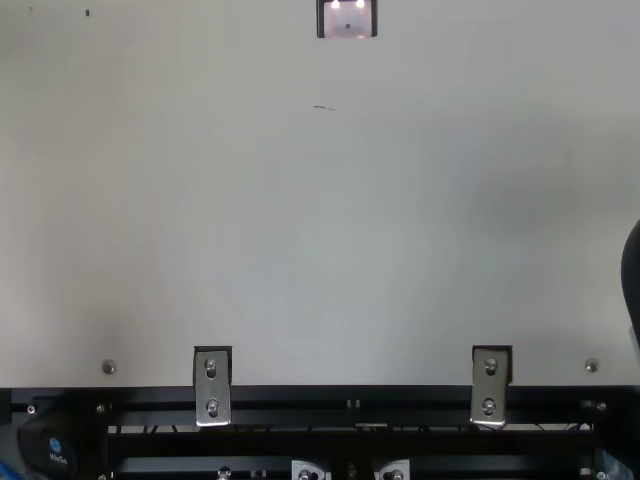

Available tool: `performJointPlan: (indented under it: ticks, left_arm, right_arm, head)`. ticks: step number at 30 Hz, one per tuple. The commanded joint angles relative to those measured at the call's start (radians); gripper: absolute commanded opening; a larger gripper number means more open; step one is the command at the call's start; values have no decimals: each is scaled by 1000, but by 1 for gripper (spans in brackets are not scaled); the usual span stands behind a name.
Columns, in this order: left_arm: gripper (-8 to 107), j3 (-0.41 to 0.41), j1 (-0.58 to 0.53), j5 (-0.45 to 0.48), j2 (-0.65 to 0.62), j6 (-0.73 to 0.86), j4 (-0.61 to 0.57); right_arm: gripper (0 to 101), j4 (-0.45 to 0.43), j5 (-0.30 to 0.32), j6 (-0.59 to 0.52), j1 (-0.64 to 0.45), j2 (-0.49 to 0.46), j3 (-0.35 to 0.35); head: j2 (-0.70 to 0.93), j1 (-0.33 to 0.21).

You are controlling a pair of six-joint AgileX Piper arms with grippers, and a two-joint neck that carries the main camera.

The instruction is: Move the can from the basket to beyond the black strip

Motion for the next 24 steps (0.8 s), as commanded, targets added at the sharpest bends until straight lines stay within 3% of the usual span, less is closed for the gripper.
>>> performJointPlan:
  ticks: [1, 11, 24]
  left_arm:
    - [90, -29, 4, 15, 27, 1, -9]
    - [90, -128, 27, 44, 123, -1, -65]
    - [90, -197, 51, 44, 209, -12, -97]
  right_arm:
    - [101, 0, 0, 0, 0, 0, 0]
    - [101, 0, 0, 0, 0, 0, 0]
    - [101, 0, 0, 0, 0, 0, 0]
  head:
    - [14, -29]
    - [14, -29]
    - [14, -29]
